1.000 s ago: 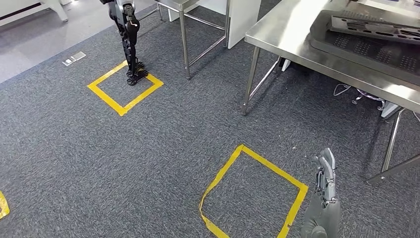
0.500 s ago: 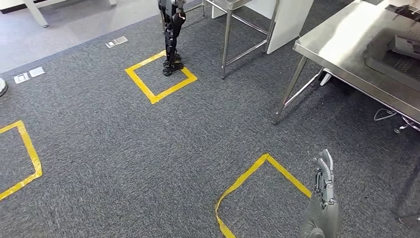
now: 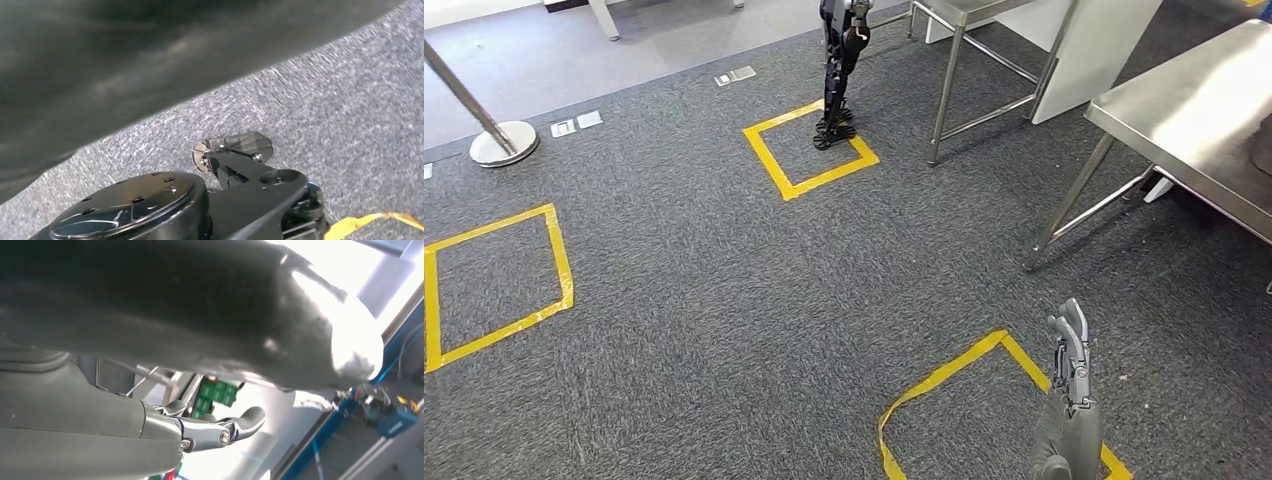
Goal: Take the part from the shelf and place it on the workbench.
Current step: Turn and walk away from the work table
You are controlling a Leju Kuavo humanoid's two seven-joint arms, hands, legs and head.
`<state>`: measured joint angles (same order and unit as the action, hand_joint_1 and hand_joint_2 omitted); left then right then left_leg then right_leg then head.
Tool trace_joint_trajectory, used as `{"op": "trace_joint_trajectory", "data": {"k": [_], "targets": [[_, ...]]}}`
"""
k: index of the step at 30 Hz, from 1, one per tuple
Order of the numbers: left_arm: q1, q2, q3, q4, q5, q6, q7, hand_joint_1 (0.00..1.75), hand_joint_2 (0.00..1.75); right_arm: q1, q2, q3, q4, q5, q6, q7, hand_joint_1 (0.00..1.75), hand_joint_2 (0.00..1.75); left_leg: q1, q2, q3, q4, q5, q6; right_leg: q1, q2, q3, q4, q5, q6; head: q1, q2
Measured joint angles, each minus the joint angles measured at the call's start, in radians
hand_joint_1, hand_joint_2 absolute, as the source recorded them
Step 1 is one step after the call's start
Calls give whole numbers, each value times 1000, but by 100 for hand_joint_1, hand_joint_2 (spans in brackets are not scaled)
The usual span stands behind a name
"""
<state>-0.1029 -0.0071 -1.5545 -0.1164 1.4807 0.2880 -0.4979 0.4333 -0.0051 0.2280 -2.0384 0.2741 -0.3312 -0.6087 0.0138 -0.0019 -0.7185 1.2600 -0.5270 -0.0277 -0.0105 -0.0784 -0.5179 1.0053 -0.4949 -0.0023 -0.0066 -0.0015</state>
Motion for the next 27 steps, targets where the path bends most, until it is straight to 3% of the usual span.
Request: {"op": "trace_joint_trajectory", "data": {"k": [2,4,6,7,9,11,13,14,16,17,18,20,22,24,26,27], "targets": [[-1,1,0,0,2,-1,-4,0,0,0,0,0,1,0,-1,2,0,0,-2,46,77,-131,52,2,4,-24,3,4,-6,7,-1,0],[-4,1,0,0,5,-2,-6,0,0,0,0,0,1,1,-2,2,0,0,-8,76,119,-209,71,12,11,-44,6,6,-13,17,3,0],[-4,1,0,0,6,-2,-8,0,0,-2,-1,1,1,1,-3,3,0,0,-13,56,115,-215,72,25,13,-66,11,4,-16,25,7,0],[-3,2,0,0,6,-2,-8,0,0,-3,-1,1,1,1,-4,3,0,0,-12,43,113,-218,75,31,12,-64,11,8,-19,29,7,0],[-3,2,0,0,7,-2,-8,0,0,-6,-1,1,1,1,-4,2,0,0,-6,16,110,-223,84,45,8,-13,-10,52,-45,34,9,0],[-7,2,0,0,7,-3,-8,0,0,-5,-2,1,2,1,-5,2,0,0,-2,-10,103,-224,90,55,4,52,-70,171,-99,30,12,0],[-7,2,0,0,8,-5,-7,0,0,-3,-3,1,4,1,-6,3,0,0,-2,-41,96,-224,95,58,1,71,-129,283,-135,31,13,0],[-6,2,0,0,8,-6,-7,0,0,-3,-3,1,5,1,-7,3,0,0,-2,-57,94,-224,97,57,-1,73,-134,289,-130,37,13,0],[-5,2,0,0,9,-8,-7,0,0,-4,-4,1,6,1,-9,4,0,0,0,-89,93,-224,103,51,-8,90,-87,191,-82,56,13,0],[-5,2,0,0,9,-9,-7,0,0,-4,-5,1,7,1,-10,6,0,0,0,-104,92,-223,106,45,-12,117,-53,118,-56,64,14,0],[-5,2,0,0,9,-9,-7,0,0,-4,-5,1,7,1,-11,7,0,0,-2,-116,90,-222,108,40,-15,139,-26,61,-36,63,13,0],[-5,2,0,0,9,-7,-6,0,0,-3,-6,1,8,0,-11,10,0,0,-4,-137,85,-225,115,27,-13,162,-7,15,-21,51,12,0],[0,3,0,0,10,-4,-4,0,0,-5,-7,1,9,0,-12,12,0,0,-2,-148,79,-229,123,14,-10,137,-3,13,-13,33,11,0],[3,3,0,0,11,2,1,0,0,-6,-8,2,10,0,-13,13,0,0,-3,-100,60,-196,100,7,-14,110,0,9,-5,17,8,0],[1,1,0,0,12,7,6,0,0,-3,-8,2,11,1,-14,14,0,0,-4,-32,14,-89,33,4,-12,79,-1,8,-2,6,2,0],[-1,1,0,0,12,8,7,0,0,-2,-8,2,12,1,-15,14,0,0,-3,-17,-14,-21,-2,1,-9,62,-2,9,-2,3,0,0]]}}
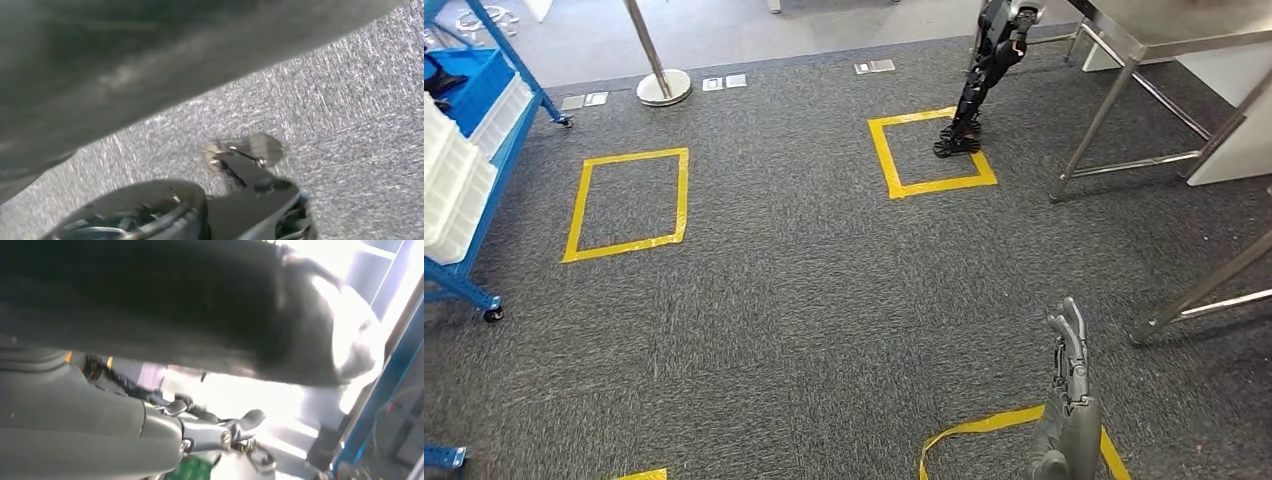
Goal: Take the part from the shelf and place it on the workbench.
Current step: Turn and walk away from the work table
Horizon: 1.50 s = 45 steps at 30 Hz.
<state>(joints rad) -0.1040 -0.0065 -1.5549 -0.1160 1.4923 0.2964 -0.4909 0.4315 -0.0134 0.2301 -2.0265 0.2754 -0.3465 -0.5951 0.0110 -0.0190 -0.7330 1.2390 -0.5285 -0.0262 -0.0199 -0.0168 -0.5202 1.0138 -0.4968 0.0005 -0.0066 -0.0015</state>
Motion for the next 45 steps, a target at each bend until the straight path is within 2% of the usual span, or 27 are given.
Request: {"op": "trace_joint_trajectory", "data": {"k": [2,3,5,7,8,10,11,13,15,17,18,19,21,23,25,26,27,30,32,33,35,37,38,39,41,43,45], "targets": [[-1,-1,0,0,0,0,2,0,0,0,0,0,2,0,-1,0,0,0,1,9,-27,75,-24,-4,4,-34,-1,0,-1,-2,0,0],[-1,-2,0,0,1,1,4,0,0,0,0,0,3,0,-1,0,0,0,1,13,-14,60,-10,-4,4,-49,-1,1,-1,-1,0,0],[0,0,0,0,2,2,10,0,0,-1,0,0,4,2,-2,1,0,0,0,48,60,-63,42,-2,6,-75,4,1,-5,2,-1,0],[-3,3,0,0,4,4,16,0,0,-2,0,0,4,4,-2,2,0,0,-6,85,120,-169,71,8,13,-96,4,2,-12,11,2,0],[-4,3,0,0,4,5,19,0,0,-2,0,0,4,4,-2,3,0,0,-10,92,130,-190,72,15,17,-106,7,2,-15,16,4,0],[-4,5,0,0,6,10,24,0,0,-3,0,0,4,5,-2,3,0,0,-14,67,126,-193,73,28,20,-123,14,-1,-18,24,6,0],[-2,6,0,0,6,13,26,0,0,-4,-1,0,4,5,-2,3,0,0,-12,55,124,-195,76,34,19,-114,15,4,-22,29,6,0],[-3,8,0,0,7,15,30,0,0,-5,-1,0,5,5,-2,3,0,0,-5,31,121,-200,85,47,18,-58,-13,63,-56,31,8,0],[-7,9,0,0,8,16,30,0,0,-4,-2,0,6,5,-2,2,0,0,-1,4,115,-201,90,54,15,-3,-77,192,-114,24,10,0],[-7,10,0,0,11,15,30,0,0,-2,-3,0,9,5,-3,2,0,0,-1,-27,110,-201,93,57,15,10,-126,285,-142,26,11,0],[-6,10,0,0,13,16,30,0,0,-1,-3,0,10,6,-3,2,0,0,-1,-43,109,-200,95,56,14,13,-126,279,-132,32,11,0],[-5,11,0,0,15,16,30,0,0,-1,-3,0,10,7,-4,2,0,0,0,-59,108,-200,97,54,12,19,-106,231,-106,40,11,0],[-5,12,0,0,18,18,31,0,0,-2,-3,0,11,13,-8,2,0,0,-2,-90,107,-199,101,47,7,60,-41,88,-46,52,11,0],[-4,14,-1,1,18,20,31,0,0,-1,-3,0,12,20,-13,1,0,0,-6,-113,103,-199,107,37,6,87,-10,13,-17,44,10,0],[-1,17,-1,1,18,23,31,0,0,-2,-4,-1,14,24,-17,1,0,0,-6,-132,99,-204,115,25,8,69,-5,8,-9,28,9,0],[2,19,-1,1,18,23,31,0,0,-2,-5,-1,15,25,-19,1,0,0,-5,-128,96,-203,115,19,7,57,-2,6,-6,21,9,0],[4,20,-1,1,19,19,32,0,0,-2,-5,-2,15,25,-21,1,0,0,-6,-109,89,-191,105,14,5,45,0,3,-2,13,8,0],[3,21,-1,1,22,-14,39,0,0,2,-5,-3,18,26,-22,1,0,0,-8,-13,22,-37,12,5,4,2,-1,0,1,-2,-1,0],[1,21,-1,1,29,-53,49,0,0,2,-5,-3,22,25,-19,1,0,0,-5,8,-22,69,-31,1,7,-30,-2,1,0,-3,-2,0],[2,21,-1,1,33,-75,56,0,0,1,-6,-3,24,24,-16,1,0,0,-5,11,-21,77,-27,0,7,-45,-1,1,-1,-4,-3,0],[3,26,0,1,41,-121,72,0,0,-3,-6,-4,29,21,-8,1,0,0,-5,32,36,-15,25,2,8,-72,3,1,-4,-4,-3,0],[1,32,1,1,46,-159,84,0,0,-10,-6,-4,35,18,-3,1,0,0,-11,85,108,-140,66,10,16,-94,6,3,-11,2,-4,0],[0,34,2,1,48,-170,88,0,0,-12,-6,-5,36,18,-1,0,0,0,-14,102,126,-175,72,17,21,-105,9,3,-14,6,-2,0],[-1,35,3,0,49,-177,90,0,0,-13,-7,-5,38,18,0,0,0,0,-18,105,131,-190,71,23,25,-118,11,2,-16,10,-1,0],[1,37,3,0,51,-189,95,0,0,-17,-7,-5,39,19,2,0,0,0,-17,76,129,-197,74,37,27,-137,16,0,-20,17,2,0],[4,38,4,0,53,-211,103,0,0,-22,-8,-6,41,18,6,0,0,0,-10,48,129,-205,81,50,24,-90,3,33,-41,24,4,0],[1,39,4,0,56,-238,116,0,0,-24,-9,-7,44,17,13,-1,0,0,-6,20,125,-208,87,59,17,-16,-50,144,-92,22,8,0]]}}
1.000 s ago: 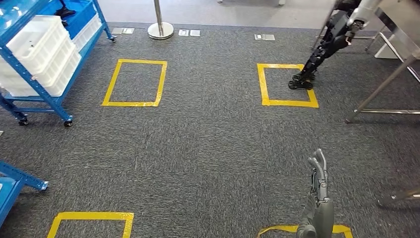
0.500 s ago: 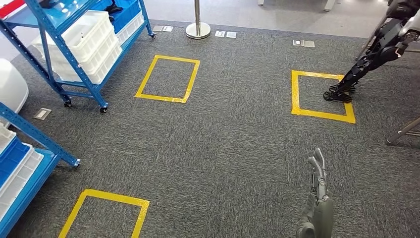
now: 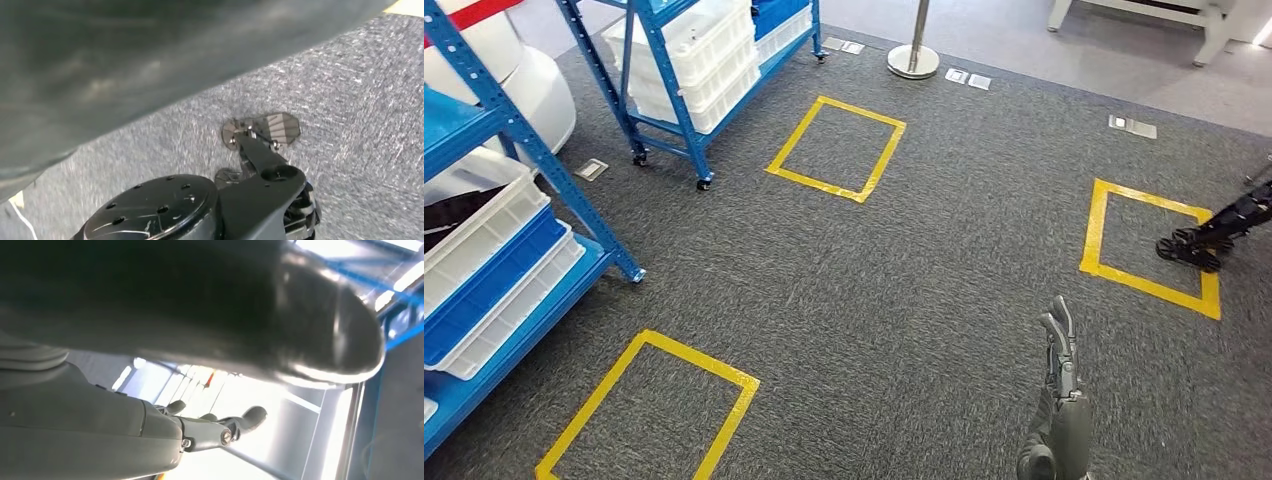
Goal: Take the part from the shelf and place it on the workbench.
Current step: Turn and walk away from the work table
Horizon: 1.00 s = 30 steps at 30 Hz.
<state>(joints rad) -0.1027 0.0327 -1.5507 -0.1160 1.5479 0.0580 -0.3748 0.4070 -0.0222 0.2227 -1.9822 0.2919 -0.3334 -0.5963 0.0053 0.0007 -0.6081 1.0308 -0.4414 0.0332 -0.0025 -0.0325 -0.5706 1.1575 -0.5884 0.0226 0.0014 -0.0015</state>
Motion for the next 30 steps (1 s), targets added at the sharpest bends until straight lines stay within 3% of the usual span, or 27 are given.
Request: {"op": "trace_joint_trajectory", "data": {"k": [2,3,4,5,7,9,11,13,15,16,18,19,20,22,24,26,27,29,30], "targets": [[0,0,2,0,2,-23,11,0,0,-1,-1,-4,7,-2,7,0,0,0,0,-32,-7,0,4,4,-4,23,-64,118,-39,0,1,0],[2,0,4,0,2,-29,14,0,0,-2,-2,-7,10,-3,10,0,0,0,1,-49,-8,1,6,4,-6,26,-76,133,-37,5,1,0],[5,0,6,0,3,-31,18,0,0,-3,-2,-9,12,-3,12,0,0,0,2,-65,-9,1,8,2,-8,29,-68,109,-20,14,1,0],[7,0,8,0,3,-30,21,0,0,-4,-2,-11,14,-2,14,0,0,0,3,-82,-9,1,10,0,-11,37,-43,51,10,24,1,0],[9,1,12,0,3,-23,27,0,0,-7,-2,-14,16,0,16,0,0,0,2,-111,-11,3,14,-9,-17,76,12,-79,65,34,2,0],[11,3,14,0,3,-18,30,0,0,-10,-2,-14,18,1,17,0,0,0,-1,-132,-16,3,20,-21,-17,94,32,-132,86,24,2,0],[17,7,15,1,3,-14,32,0,0,-13,-2,-15,19,2,17,0,0,0,1,-145,-21,0,25,-32,-16,74,37,-134,92,7,1,0],[23,10,15,1,3,-13,34,0,0,-16,-2,-16,20,4,17,0,0,0,0,-111,-35,27,6,-42,-19,51,42,-137,99,-8,-2,0],[22,11,16,2,3,-13,36,0,0,-15,-1,-17,21,6,17,0,0,0,-2,-46,-79,128,-57,-48,-18,25,42,-138,100,-17,-8,0],[20,11,16,2,3,-12,37,0,0,-14,-1,-17,22,6,17,0,0,0,-1,-26,-108,197,-92,-50,-15,10,41,-138,100,-20,-10,0],[19,10,16,2,3,-12,37,0,0,-13,-1,-18,24,6,18,0,0,0,0,-10,-142,282,-122,-52,-12,-21,40,-138,99,-21,-10,0],[19,10,16,2,3,-12,37,0,0,-13,-1,-19,25,6,18,0,0,0,0,-6,-132,271,-110,-51,-11,-35,40,-138,98,-21,-10,0],[19,11,16,2,3,-12,37,0,0,-13,-1,-19,25,6,18,0,0,0,0,4,-100,220,-83,-49,-11,-48,42,-138,96,-21,-10,0],[18,13,16,2,3,-7,37,0,0,-14,-1,-19,26,7,18,0,0,0,-6,52,-20,84,-34,-40,-5,-72,47,-137,92,-18,-11,0],[14,14,16,2,3,1,37,0,0,-14,-1,-20,26,8,18,0,0,0,-13,81,15,15,-18,-30,3,-92,51,-136,87,-11,-8,0],[13,13,16,2,3,6,37,0,0,-16,0,-20,26,11,17,0,0,0,-16,57,10,8,-16,-21,5,-112,55,-139,86,-3,-5,0],[14,12,16,1,3,8,36,0,0,-18,0,-20,26,14,17,0,0,0,-15,44,10,4,-12,-16,4,-104,54,-135,81,2,-4,0],[12,9,16,1,3,14,33,0,0,-19,1,-20,26,17,15,1,0,0,-6,18,9,-3,-3,-4,2,-48,31,-83,51,6,-2,0],[10,7,16,1,2,17,31,0,0,-18,1,-20,26,18,14,3,0,0,-3,4,7,-4,0,0,0,-11,4,-27,24,5,1,0]]}}
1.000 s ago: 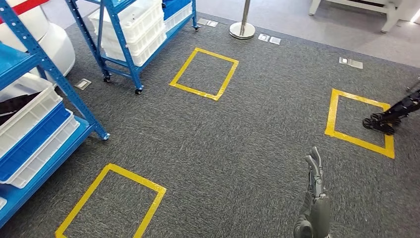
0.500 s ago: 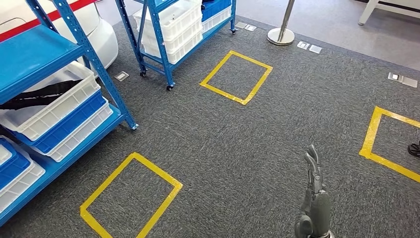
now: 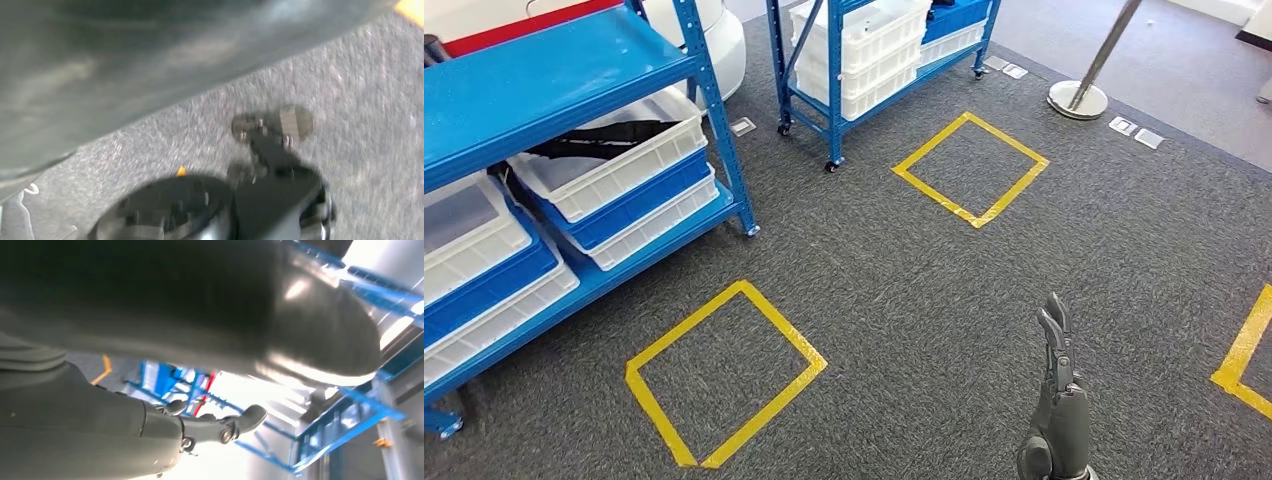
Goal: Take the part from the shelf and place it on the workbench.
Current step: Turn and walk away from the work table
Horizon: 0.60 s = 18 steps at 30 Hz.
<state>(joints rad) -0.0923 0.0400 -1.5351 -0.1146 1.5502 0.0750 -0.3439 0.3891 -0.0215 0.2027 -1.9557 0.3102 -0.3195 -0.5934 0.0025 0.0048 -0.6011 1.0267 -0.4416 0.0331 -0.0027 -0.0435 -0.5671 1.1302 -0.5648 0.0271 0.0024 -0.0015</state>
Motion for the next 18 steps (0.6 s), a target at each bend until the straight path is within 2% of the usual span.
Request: {"op": "trace_joint_trajectory", "data": {"k": [1,2,3,4,5,7,8,9,10,11,12,13,14,16,17,18], "targets": [[-2,-1,0,0,0,3,-2,0,0,1,0,0,1,0,-1,1,0,0,1,-14,-4,0,2,3,-1,22,-32,67,-29,-3,1,0],[-3,-2,0,0,0,5,-4,0,0,2,0,0,2,0,-2,2,0,0,2,-30,-7,0,4,4,-2,32,-63,129,-50,-4,3,0],[-3,-3,0,0,0,5,-6,0,0,3,0,0,3,0,-3,3,0,0,2,-46,-10,0,6,4,-3,36,-83,165,-59,-1,3,0],[-1,-4,0,0,0,6,-7,0,0,3,0,0,4,0,-4,4,0,0,2,-62,-11,1,8,3,-4,38,-86,165,-52,5,3,0],[0,-5,0,0,0,7,-8,0,0,2,0,0,5,0,-5,4,0,0,3,-78,-11,1,10,1,-5,43,-68,124,-29,15,3,0],[1,-7,0,0,0,9,-11,0,0,2,0,0,5,0,-8,4,0,0,1,-109,-13,3,14,-6,-12,84,-5,-15,30,29,3,0],[0,-8,0,0,0,10,-12,0,0,2,0,0,5,0,-9,4,0,0,0,-123,-15,4,16,-11,-15,103,20,-70,50,29,3,0],[0,-9,0,0,0,11,-12,0,0,3,0,0,5,0,-10,4,0,0,-2,-135,-18,3,18,-16,-15,118,32,-102,60,25,2,0],[1,-9,0,0,0,11,-13,0,0,4,0,0,5,0,-10,4,0,0,-3,-145,-21,2,21,-22,-13,117,35,-111,63,17,2,0],[4,-8,0,0,0,12,-13,0,0,4,0,0,5,0,-11,4,0,0,-1,-156,-23,-1,25,-29,-13,104,38,-112,66,9,1,0],[6,-7,0,0,0,12,-13,0,0,3,0,0,5,0,-11,4,0,0,-1,-154,-27,1,26,-34,-15,91,41,-114,69,2,1,0],[8,-7,0,0,0,12,-13,0,0,3,0,0,5,0,-12,4,0,0,-2,-134,-33,13,18,-39,-17,78,45,-117,72,-6,0,0],[9,-6,0,0,0,13,-13,0,0,3,1,0,5,0,-13,5,0,0,-3,-104,-47,44,-2,-43,-20,64,48,-119,74,-13,-4,0],[6,-8,0,-1,0,13,-13,0,0,7,2,0,5,0,-13,5,0,0,-2,-38,-100,159,-68,-50,-18,35,50,-121,74,-21,-11,0],[4,-9,0,-1,0,13,-13,0,0,8,2,0,5,0,-13,5,0,0,1,-24,-131,226,-97,-53,-16,19,50,-120,72,-23,-13,0],[3,-9,-1,-1,0,13,-13,0,0,9,2,0,5,0,-13,5,0,0,3,-17,-152,273,-112,-56,-14,3,51,-120,71,-24,-12,0]]}}
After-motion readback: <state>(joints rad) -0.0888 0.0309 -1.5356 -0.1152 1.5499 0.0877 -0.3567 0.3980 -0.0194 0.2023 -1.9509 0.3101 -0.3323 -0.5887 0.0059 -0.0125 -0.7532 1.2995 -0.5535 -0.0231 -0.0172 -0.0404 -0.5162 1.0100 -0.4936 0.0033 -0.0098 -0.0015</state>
